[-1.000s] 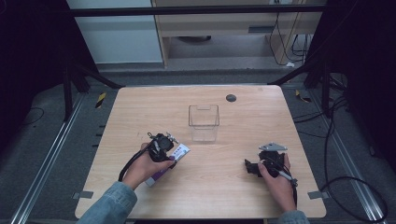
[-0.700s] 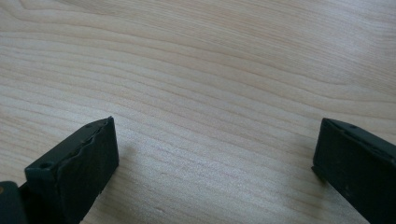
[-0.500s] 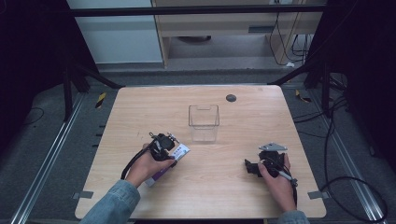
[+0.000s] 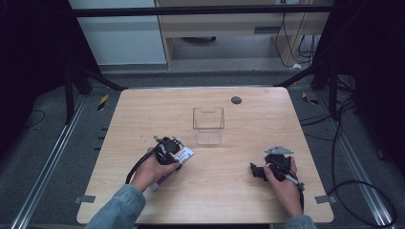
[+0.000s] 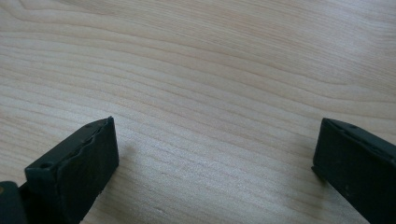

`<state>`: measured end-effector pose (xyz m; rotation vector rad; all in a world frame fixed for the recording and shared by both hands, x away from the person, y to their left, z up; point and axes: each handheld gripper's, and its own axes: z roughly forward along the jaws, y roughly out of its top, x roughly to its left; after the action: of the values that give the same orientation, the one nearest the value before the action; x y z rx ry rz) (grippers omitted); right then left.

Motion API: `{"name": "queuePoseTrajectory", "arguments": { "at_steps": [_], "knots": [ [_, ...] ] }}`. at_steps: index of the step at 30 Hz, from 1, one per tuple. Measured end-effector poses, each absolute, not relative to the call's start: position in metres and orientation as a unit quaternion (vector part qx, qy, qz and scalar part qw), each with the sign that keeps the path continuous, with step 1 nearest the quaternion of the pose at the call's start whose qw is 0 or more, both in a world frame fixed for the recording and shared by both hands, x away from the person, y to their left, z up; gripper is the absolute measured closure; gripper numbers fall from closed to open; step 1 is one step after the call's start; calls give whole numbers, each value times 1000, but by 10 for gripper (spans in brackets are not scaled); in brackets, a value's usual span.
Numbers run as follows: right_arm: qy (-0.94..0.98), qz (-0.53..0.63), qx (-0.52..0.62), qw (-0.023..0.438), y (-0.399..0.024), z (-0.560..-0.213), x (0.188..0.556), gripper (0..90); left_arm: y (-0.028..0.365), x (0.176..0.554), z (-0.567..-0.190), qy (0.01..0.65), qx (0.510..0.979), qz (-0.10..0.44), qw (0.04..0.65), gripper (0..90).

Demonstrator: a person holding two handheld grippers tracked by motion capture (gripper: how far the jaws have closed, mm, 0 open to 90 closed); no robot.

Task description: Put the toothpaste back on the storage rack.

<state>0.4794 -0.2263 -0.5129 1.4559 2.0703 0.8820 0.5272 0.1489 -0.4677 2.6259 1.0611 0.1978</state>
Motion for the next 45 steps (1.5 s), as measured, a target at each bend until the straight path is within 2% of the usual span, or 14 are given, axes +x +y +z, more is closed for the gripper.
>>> {"name": "queuePoseTrajectory", "arguments": {
  "at_steps": [6, 19, 23, 45],
  "knots": [
    [752, 320, 529, 229, -226, -513, 479, 3, 150, 526, -468, 371, 912, 76, 155, 588],
    [752, 320, 529, 229, -226, -513, 479, 3, 150, 524, -461, 358, 916, 76, 162, 765],
    [752, 320, 529, 229, -226, -513, 479, 3, 157, 522, -458, 362, 910, 75, 187, 777],
    [752, 320, 529, 229, -226, -513, 479, 3, 171, 511, -408, 343, 884, 161, 274, 782]
  ]
}}
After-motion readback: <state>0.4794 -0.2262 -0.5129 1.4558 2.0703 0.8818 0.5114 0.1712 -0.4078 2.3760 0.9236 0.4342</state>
